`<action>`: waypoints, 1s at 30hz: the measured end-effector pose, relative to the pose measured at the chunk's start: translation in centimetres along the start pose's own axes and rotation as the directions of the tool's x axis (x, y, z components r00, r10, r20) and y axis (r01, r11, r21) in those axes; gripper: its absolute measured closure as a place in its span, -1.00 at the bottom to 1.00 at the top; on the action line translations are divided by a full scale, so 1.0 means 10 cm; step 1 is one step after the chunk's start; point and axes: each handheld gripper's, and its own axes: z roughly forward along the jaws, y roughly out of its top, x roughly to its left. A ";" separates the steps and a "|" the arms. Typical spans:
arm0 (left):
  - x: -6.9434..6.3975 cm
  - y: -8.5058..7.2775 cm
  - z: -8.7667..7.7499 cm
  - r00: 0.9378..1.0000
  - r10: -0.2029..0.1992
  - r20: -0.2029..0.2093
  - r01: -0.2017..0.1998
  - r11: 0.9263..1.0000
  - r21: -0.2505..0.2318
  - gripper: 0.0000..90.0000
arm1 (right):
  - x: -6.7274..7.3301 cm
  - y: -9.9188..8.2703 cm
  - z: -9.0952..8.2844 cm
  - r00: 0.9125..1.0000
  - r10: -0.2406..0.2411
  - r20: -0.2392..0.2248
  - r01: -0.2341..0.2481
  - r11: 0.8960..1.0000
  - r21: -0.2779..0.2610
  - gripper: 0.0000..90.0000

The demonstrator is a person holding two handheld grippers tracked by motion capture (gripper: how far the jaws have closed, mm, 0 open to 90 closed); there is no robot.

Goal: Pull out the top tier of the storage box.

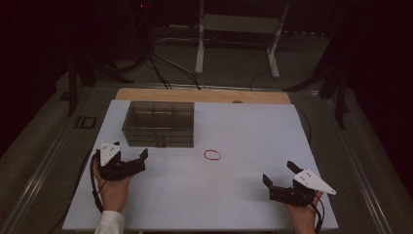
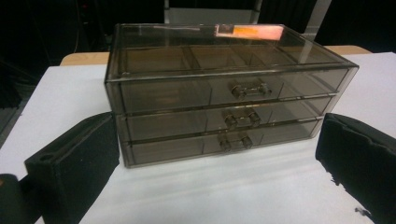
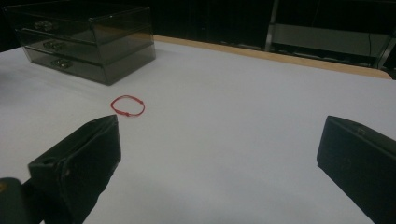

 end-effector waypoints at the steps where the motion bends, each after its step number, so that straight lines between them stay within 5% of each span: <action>1: -0.01 0.01 0.02 1.000 -0.001 0.003 0.001 1.000 -0.002 -0.98 | 0.00 0.00 0.00 1.000 0.000 0.001 0.000 1.000 -0.001 -1.00; 30: -0.16 0.17 0.37 0.999 0.014 -0.031 -0.013 1.000 0.019 -0.98 | -0.03 0.00 -0.01 1.000 0.009 0.013 -0.009 1.000 -0.012 -1.00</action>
